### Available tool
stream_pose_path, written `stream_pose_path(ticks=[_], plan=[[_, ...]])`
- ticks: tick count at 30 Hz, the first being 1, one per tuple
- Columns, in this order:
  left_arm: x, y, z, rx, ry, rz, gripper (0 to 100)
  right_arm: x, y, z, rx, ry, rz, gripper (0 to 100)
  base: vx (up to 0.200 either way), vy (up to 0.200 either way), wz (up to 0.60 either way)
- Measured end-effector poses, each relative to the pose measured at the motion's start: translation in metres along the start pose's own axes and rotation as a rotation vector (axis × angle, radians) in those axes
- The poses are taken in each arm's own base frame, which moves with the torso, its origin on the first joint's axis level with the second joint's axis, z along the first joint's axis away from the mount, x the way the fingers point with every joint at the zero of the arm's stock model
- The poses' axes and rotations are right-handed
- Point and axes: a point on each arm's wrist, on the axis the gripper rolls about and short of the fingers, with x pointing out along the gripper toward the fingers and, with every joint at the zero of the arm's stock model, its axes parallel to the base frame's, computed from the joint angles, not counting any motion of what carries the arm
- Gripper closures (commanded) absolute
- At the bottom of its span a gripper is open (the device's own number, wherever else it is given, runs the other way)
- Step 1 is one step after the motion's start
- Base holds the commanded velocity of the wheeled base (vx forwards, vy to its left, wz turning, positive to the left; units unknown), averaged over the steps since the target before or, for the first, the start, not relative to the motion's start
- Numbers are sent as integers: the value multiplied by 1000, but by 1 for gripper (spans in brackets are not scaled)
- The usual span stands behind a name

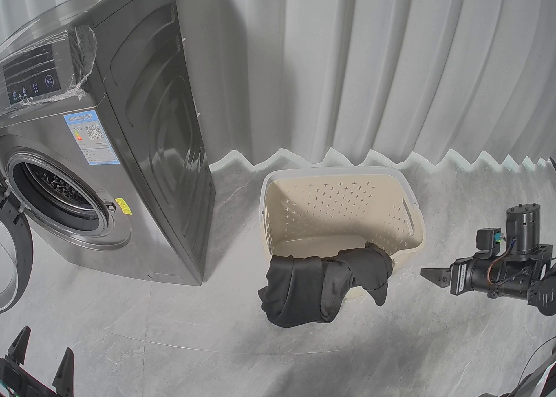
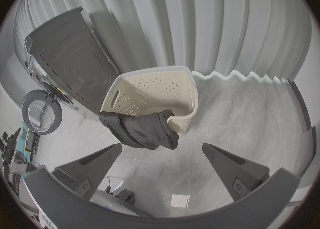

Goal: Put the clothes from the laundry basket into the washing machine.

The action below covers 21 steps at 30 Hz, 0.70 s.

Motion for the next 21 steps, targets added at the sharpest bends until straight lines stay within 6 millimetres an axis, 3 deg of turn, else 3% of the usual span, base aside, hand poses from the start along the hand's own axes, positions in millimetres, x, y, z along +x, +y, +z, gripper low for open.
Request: stream_pose_path(ticks=[9, 21], plan=[[0, 0, 0, -2, 0, 0, 0, 40, 13, -7, 2, 91, 17, 0, 0, 0, 0], [0, 0, 0, -2, 0, 0, 0, 97, 27, -20, -26, 71, 24, 0, 0, 0, 0]])
